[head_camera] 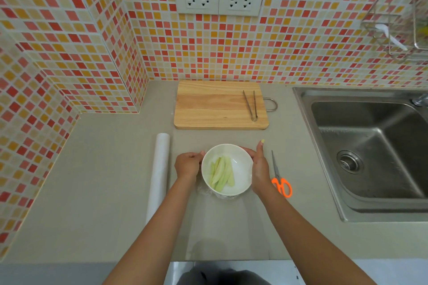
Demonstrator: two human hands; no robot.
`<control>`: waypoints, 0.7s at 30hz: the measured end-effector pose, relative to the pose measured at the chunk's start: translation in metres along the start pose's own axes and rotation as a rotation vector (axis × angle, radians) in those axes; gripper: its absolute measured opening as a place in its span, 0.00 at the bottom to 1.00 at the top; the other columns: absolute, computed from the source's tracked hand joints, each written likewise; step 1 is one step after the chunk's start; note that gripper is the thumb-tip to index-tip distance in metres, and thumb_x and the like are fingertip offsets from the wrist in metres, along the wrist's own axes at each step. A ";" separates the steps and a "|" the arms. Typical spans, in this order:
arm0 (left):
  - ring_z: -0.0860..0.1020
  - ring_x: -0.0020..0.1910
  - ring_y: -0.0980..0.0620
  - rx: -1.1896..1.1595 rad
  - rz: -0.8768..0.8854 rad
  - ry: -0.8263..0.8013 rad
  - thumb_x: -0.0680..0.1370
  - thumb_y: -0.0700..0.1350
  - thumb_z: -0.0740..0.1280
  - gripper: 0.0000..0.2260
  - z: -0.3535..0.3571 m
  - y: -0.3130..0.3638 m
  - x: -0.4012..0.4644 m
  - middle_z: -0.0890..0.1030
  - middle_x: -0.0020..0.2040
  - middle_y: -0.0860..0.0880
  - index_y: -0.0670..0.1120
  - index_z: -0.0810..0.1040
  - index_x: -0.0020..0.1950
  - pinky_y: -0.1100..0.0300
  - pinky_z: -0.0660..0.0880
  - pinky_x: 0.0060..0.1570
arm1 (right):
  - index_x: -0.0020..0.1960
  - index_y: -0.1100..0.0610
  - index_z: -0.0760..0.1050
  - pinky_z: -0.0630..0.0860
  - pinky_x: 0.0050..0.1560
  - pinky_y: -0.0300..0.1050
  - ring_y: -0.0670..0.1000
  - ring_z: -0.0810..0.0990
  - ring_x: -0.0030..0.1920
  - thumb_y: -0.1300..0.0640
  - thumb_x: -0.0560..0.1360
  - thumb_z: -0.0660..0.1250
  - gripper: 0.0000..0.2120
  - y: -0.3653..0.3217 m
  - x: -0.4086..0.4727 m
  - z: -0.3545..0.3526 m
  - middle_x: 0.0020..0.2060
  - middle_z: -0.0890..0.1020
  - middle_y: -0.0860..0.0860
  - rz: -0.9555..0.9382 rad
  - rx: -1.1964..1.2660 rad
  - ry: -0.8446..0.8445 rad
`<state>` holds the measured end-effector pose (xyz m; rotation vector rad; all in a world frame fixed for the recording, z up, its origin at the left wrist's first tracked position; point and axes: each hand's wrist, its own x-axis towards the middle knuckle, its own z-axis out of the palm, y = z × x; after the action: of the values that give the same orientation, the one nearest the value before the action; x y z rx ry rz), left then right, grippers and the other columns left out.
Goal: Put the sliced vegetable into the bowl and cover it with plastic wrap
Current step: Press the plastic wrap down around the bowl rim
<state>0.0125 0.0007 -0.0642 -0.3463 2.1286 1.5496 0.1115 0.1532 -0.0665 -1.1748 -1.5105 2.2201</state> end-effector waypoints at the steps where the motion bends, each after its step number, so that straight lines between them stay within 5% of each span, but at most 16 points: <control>1: 0.77 0.32 0.49 -0.001 -0.003 0.005 0.73 0.46 0.73 0.12 0.000 -0.001 0.000 0.81 0.32 0.47 0.44 0.80 0.32 0.60 0.75 0.36 | 0.43 0.51 0.86 0.75 0.63 0.58 0.57 0.83 0.52 0.32 0.77 0.46 0.34 0.000 0.000 0.000 0.45 0.87 0.53 -0.003 0.002 0.000; 4: 0.79 0.38 0.49 0.067 0.052 0.048 0.70 0.45 0.76 0.08 0.000 0.002 -0.002 0.82 0.37 0.48 0.45 0.79 0.36 0.58 0.77 0.43 | 0.44 0.51 0.85 0.74 0.63 0.59 0.58 0.83 0.52 0.32 0.77 0.47 0.34 0.000 0.000 0.001 0.46 0.86 0.54 -0.008 -0.002 0.010; 14: 0.79 0.42 0.48 0.272 0.135 0.096 0.71 0.40 0.71 0.03 -0.001 0.002 -0.003 0.83 0.43 0.47 0.42 0.80 0.42 0.59 0.74 0.41 | 0.50 0.55 0.83 0.74 0.63 0.58 0.59 0.82 0.55 0.33 0.78 0.46 0.35 -0.001 -0.004 0.000 0.50 0.85 0.57 0.001 -0.003 -0.006; 18: 0.79 0.36 0.48 0.100 0.263 0.220 0.81 0.48 0.59 0.13 -0.010 -0.004 -0.021 0.82 0.40 0.42 0.41 0.77 0.47 0.57 0.72 0.38 | 0.51 0.56 0.82 0.76 0.58 0.50 0.56 0.81 0.56 0.36 0.79 0.45 0.33 -0.010 -0.001 -0.007 0.52 0.84 0.56 -0.037 -0.004 -0.005; 21: 0.80 0.47 0.53 -0.105 0.417 0.227 0.83 0.50 0.55 0.15 -0.009 -0.010 -0.053 0.82 0.50 0.46 0.44 0.78 0.57 0.57 0.75 0.51 | 0.57 0.58 0.79 0.72 0.61 0.45 0.53 0.79 0.61 0.41 0.82 0.45 0.30 -0.021 0.004 -0.010 0.59 0.81 0.57 -0.123 -0.046 -0.106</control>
<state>0.0606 -0.0151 -0.0426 -0.1185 2.4124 1.9376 0.1104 0.1719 -0.0520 -0.9629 -1.6360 2.2079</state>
